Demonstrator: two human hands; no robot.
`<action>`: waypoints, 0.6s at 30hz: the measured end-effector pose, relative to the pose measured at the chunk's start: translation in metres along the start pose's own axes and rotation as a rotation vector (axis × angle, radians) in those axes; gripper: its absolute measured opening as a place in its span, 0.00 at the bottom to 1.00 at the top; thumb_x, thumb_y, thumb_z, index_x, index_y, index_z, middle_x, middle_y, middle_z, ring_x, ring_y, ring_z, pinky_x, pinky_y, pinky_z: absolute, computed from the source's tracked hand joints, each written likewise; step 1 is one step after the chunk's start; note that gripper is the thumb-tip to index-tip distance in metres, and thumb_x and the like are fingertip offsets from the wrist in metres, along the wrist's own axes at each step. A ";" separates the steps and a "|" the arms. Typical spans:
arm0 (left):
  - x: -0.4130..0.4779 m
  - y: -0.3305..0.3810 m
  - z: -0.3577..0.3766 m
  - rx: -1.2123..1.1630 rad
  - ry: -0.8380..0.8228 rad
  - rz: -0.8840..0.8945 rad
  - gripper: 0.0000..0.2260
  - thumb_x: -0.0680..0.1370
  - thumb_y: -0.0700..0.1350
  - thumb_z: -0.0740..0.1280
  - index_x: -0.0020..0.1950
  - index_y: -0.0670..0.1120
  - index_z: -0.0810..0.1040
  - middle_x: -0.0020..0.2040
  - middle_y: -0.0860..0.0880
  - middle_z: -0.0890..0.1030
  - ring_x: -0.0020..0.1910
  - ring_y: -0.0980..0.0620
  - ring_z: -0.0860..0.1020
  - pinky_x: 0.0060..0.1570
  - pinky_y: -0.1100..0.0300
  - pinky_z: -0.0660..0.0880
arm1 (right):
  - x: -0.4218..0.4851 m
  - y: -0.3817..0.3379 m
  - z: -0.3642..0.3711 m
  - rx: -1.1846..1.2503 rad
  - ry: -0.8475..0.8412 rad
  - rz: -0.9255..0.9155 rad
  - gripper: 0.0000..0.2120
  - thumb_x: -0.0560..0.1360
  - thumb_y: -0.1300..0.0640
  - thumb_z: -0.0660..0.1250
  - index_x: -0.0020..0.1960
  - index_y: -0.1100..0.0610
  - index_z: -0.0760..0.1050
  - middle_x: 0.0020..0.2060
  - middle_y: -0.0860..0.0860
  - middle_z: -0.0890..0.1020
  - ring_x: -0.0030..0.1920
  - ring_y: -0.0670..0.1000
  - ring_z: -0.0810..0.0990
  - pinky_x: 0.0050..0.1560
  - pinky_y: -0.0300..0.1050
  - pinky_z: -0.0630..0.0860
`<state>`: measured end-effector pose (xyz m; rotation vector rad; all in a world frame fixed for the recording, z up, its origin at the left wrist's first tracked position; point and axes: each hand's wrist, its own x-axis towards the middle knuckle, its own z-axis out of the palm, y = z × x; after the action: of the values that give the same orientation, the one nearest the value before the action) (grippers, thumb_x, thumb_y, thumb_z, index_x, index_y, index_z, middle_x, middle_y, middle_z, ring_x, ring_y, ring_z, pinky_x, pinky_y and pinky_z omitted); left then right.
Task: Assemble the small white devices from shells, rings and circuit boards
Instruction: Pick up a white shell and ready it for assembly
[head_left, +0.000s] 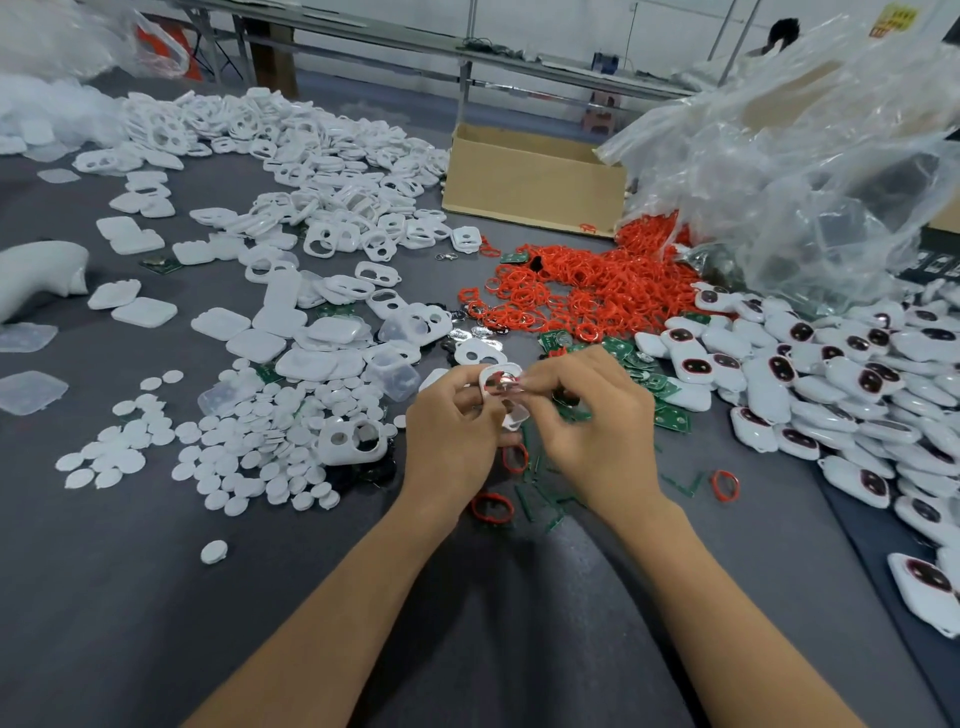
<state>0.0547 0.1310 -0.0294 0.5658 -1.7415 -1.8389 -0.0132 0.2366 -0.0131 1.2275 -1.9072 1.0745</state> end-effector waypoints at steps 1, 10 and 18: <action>-0.001 0.001 0.000 0.002 -0.010 0.010 0.16 0.77 0.30 0.62 0.45 0.51 0.80 0.39 0.51 0.85 0.37 0.53 0.84 0.34 0.62 0.80 | 0.000 0.002 -0.001 -0.003 -0.036 0.080 0.06 0.66 0.68 0.75 0.37 0.61 0.79 0.35 0.47 0.80 0.37 0.51 0.76 0.37 0.47 0.73; -0.003 -0.001 0.000 0.096 -0.104 0.044 0.17 0.74 0.33 0.67 0.45 0.57 0.81 0.41 0.54 0.86 0.41 0.59 0.83 0.46 0.56 0.81 | 0.000 0.004 -0.002 -0.074 -0.181 0.173 0.04 0.68 0.64 0.73 0.41 0.57 0.82 0.35 0.48 0.81 0.39 0.53 0.75 0.40 0.50 0.74; 0.000 -0.003 0.001 -0.046 -0.131 -0.051 0.15 0.75 0.36 0.69 0.40 0.57 0.84 0.38 0.51 0.86 0.39 0.54 0.84 0.42 0.59 0.81 | 0.000 0.000 -0.004 -0.147 -0.178 0.162 0.03 0.72 0.64 0.70 0.43 0.58 0.82 0.40 0.53 0.80 0.40 0.55 0.79 0.38 0.52 0.76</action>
<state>0.0535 0.1315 -0.0322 0.4860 -1.7785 -1.9857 -0.0132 0.2399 -0.0111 1.1341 -2.2115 0.9111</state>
